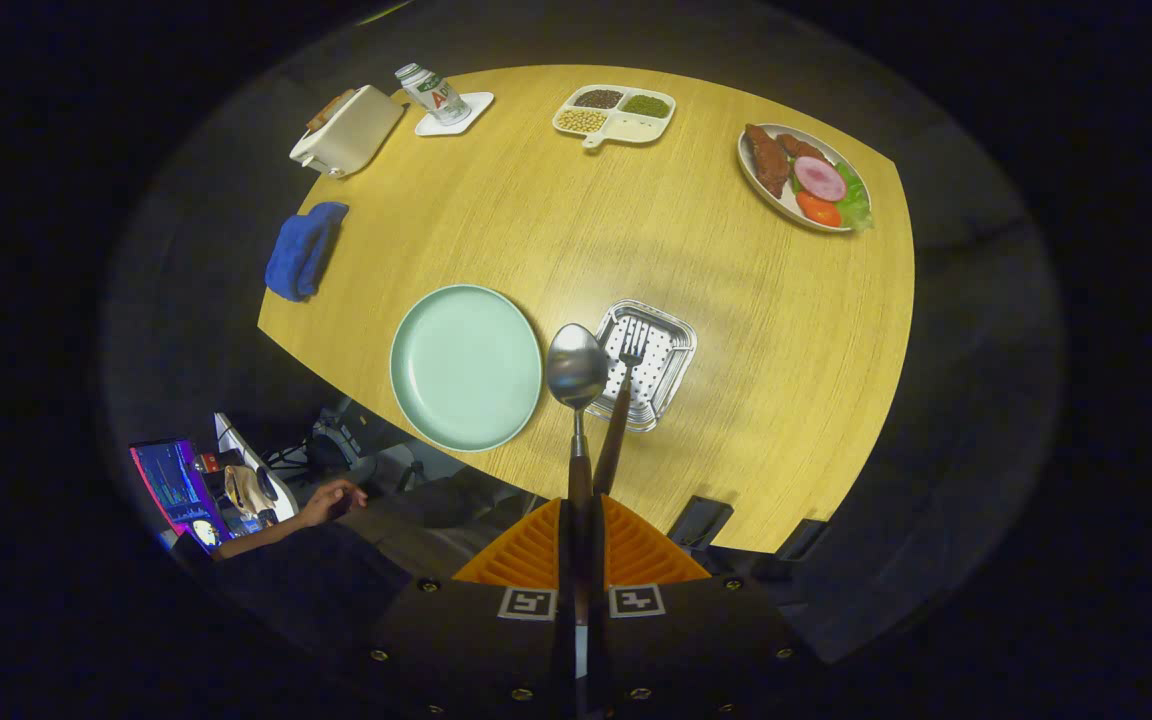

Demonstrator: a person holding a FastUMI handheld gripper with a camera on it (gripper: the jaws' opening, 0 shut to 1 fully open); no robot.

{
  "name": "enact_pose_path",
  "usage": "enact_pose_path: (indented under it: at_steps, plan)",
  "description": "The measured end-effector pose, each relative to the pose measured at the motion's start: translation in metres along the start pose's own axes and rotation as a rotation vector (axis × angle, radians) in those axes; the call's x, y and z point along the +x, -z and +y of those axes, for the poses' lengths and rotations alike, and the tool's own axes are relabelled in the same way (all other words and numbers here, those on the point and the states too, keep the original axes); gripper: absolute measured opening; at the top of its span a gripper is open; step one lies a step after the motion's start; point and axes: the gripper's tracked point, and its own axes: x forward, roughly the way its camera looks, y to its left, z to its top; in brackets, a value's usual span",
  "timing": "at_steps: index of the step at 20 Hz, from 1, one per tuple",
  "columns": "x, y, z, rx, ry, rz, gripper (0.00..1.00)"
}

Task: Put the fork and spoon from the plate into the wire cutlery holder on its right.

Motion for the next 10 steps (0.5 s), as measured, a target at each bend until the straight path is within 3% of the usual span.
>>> enact_pose_path:
  at_steps: [10]
  plan:
    - [0.027, -0.014, -0.031, 0.035, 0.043, 0.129, 0.05]
